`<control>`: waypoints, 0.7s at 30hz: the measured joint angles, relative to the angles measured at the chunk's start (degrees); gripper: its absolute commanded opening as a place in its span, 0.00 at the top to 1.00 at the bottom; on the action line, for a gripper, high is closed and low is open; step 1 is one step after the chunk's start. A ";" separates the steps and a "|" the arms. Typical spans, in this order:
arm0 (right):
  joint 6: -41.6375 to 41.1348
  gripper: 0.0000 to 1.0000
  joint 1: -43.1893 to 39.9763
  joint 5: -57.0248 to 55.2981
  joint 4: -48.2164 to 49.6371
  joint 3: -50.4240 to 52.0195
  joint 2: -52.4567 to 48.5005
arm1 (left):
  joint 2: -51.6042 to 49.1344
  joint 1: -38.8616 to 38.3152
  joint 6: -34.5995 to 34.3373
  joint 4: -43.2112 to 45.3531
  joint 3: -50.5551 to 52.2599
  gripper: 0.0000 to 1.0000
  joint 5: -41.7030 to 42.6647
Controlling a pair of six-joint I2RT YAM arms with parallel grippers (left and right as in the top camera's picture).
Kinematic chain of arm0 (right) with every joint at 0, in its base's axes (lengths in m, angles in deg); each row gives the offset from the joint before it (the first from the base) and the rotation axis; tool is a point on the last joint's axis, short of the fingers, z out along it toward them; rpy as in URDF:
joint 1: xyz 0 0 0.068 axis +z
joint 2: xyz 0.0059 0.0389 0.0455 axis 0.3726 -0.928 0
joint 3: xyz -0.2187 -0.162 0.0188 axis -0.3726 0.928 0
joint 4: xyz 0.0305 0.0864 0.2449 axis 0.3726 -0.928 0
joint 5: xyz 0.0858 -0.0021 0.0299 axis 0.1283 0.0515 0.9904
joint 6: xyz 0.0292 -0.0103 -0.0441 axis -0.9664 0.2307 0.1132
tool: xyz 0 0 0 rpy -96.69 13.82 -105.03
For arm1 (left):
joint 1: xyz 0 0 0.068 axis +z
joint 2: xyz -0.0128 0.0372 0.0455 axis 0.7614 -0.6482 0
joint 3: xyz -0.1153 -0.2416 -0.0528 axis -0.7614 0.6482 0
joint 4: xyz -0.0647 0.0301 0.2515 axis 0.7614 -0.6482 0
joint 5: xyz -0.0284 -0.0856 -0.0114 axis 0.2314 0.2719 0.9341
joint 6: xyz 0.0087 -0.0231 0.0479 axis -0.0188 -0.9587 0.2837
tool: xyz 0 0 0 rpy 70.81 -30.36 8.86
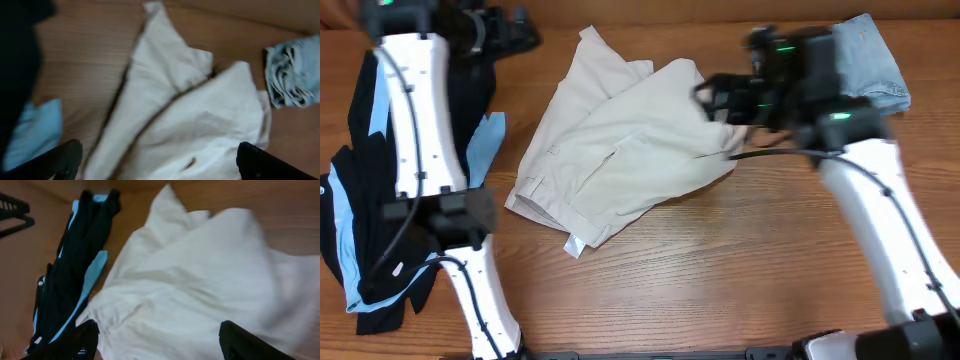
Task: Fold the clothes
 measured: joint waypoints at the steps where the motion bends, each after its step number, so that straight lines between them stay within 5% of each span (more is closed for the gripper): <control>1: -1.57 0.16 3.32 -2.05 1.40 -0.07 -1.42 | 0.00 1.40 0.28 -0.22 0.00 0.00 -0.07; 10: -9.42 0.12 22.99 -10.40 8.79 -0.13 -18.58 | 0.07 6.27 2.78 -2.84 0.00 0.00 -3.28; 21: -1.44 0.12 37.97 -20.90 10.03 -0.11 -22.38 | 0.07 6.25 2.99 -3.50 0.39 0.00 -10.64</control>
